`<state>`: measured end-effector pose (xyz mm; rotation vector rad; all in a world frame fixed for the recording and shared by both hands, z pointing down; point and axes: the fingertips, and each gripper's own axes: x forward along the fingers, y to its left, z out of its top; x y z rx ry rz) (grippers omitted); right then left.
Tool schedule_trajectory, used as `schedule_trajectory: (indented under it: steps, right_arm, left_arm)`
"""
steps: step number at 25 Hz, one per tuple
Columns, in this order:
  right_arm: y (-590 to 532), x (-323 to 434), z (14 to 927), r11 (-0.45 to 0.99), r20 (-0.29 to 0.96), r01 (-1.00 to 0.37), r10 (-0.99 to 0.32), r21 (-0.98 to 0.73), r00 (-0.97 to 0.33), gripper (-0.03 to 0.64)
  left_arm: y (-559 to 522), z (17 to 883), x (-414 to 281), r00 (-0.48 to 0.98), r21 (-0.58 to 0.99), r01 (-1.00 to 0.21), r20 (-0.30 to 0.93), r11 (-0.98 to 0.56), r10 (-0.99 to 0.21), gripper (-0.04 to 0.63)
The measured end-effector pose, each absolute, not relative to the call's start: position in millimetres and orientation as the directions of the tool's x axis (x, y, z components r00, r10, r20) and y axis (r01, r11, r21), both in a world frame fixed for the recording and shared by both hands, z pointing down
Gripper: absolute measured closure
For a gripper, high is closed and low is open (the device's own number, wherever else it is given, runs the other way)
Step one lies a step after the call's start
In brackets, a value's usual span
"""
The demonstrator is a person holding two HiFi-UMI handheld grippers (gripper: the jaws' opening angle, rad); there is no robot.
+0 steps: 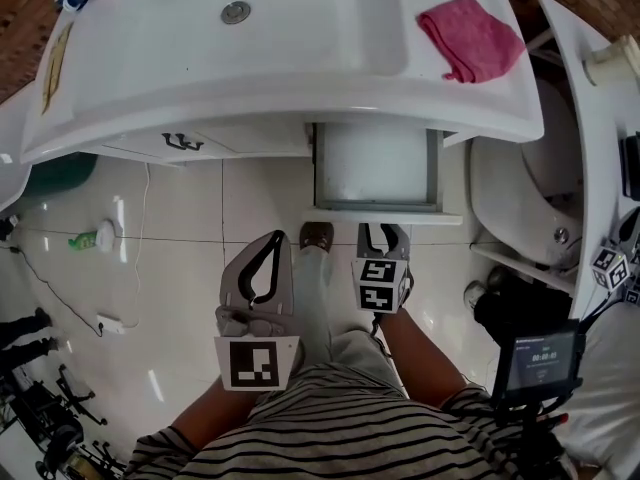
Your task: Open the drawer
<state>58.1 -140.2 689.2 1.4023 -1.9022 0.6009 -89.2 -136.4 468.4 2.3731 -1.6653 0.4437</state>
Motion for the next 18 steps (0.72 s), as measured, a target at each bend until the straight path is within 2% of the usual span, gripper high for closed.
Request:
schedule_trajectory:
  steps: [11, 18]
  right_arm:
    - [-103.6, 58.3, 691.4, 0.349, 0.759, -0.937, -0.610, -0.001, -0.228, 0.494]
    - [-83.0, 73.0, 634.1, 0.317, 0.685, -0.948, -0.692, 0.006, -0.227, 0.510]
  left_arm:
    - [-102.4, 448.6, -74.0, 0.319, -0.054, -0.933, 0.328, -0.355, -0.889, 0.580]
    - [-87.4, 410.0, -61.3, 0.321, -0.072, -0.935, 0.242, -0.347, -0.916, 0.580]
